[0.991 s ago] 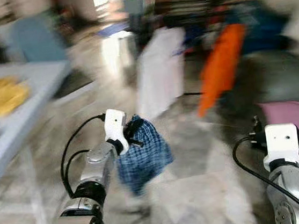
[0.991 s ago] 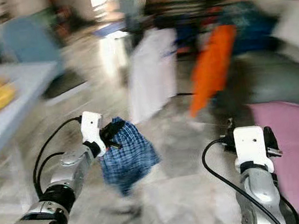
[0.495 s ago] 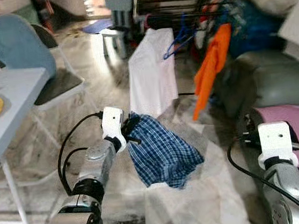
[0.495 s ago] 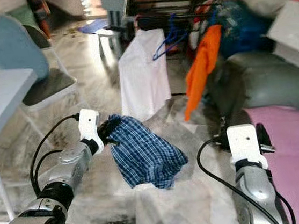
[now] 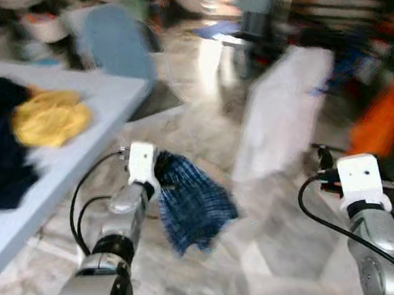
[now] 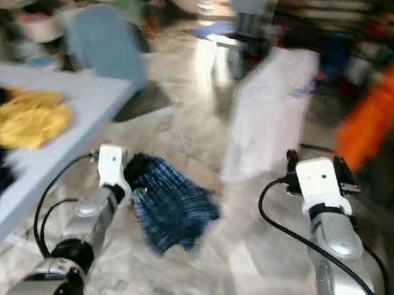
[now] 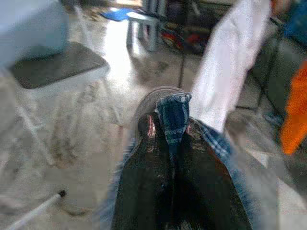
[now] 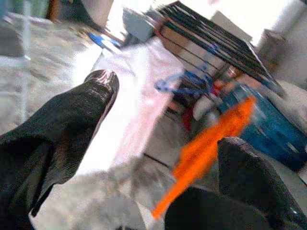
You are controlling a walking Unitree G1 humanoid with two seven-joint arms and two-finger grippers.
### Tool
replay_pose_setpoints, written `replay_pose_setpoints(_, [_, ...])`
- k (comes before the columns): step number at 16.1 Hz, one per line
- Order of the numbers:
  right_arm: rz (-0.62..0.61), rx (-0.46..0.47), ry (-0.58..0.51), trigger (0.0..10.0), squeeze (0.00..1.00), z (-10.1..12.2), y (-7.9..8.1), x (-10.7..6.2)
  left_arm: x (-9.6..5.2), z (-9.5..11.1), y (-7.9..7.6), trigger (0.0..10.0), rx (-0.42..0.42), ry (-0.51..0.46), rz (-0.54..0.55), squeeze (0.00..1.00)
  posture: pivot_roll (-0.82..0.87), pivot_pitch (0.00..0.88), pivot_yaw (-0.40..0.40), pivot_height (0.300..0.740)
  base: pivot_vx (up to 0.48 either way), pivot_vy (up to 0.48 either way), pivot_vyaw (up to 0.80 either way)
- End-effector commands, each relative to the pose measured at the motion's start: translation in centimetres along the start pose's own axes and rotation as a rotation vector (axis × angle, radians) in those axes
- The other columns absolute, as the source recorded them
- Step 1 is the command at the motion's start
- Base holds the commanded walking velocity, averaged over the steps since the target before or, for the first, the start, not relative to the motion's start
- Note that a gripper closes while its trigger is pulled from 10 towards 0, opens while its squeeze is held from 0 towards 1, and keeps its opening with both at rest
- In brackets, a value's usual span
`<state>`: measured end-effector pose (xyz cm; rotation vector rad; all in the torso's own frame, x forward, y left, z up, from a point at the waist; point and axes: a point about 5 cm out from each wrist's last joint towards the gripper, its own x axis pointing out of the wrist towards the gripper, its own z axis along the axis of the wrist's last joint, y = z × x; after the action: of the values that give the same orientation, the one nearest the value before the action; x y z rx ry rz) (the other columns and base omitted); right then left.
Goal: Hang hanger
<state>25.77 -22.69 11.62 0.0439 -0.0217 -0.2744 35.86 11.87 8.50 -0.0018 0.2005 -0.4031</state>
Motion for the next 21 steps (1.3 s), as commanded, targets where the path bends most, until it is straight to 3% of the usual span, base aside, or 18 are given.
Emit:
replay_pose_setpoints(1, [-0.019,-0.006,0.007,10.0,0.0,-0.1,-0.7,0.0,0.5,0.7,-0.7,10.0,0.014,-0.018,-0.017,0.0,0.05,0.0,-0.033,0.74,0.349,0.33,0.56])
replay_pose_setpoints(4, [-0.03,-0.002,0.011,10.0,0.0,-0.2,-0.7,0.1,0.5,0.4,-0.7,10.0,0.018,-0.001,-0.012,0.0,0.05,0.0,-0.033,0.74,0.371,0.3,0.0])
replay_pose_setpoints(11, [-0.033,-0.008,0.007,10.0,0.0,-0.1,-0.8,0.5,0.6,0.0,-1.2,10.0,0.039,0.032,-0.019,0.0,0.05,0.0,-0.04,0.74,0.474,0.0,0.0])
replay_pose_setpoints(16, [-0.03,-0.002,0.012,10.0,0.0,-0.3,-0.6,0.5,0.6,-0.4,-1.4,10.0,0.051,0.057,-0.019,0.0,0.05,0.0,-0.039,0.74,0.351,-0.322,0.0])
replay_pose_setpoints(21, [-0.031,-0.001,0.022,10.0,0.0,-0.5,-0.6,0.5,0.4,-1.2,-1.7,10.0,0.05,0.095,-0.051,0.0,0.05,0.0,-0.044,0.74,0.0,-0.475,0.0])
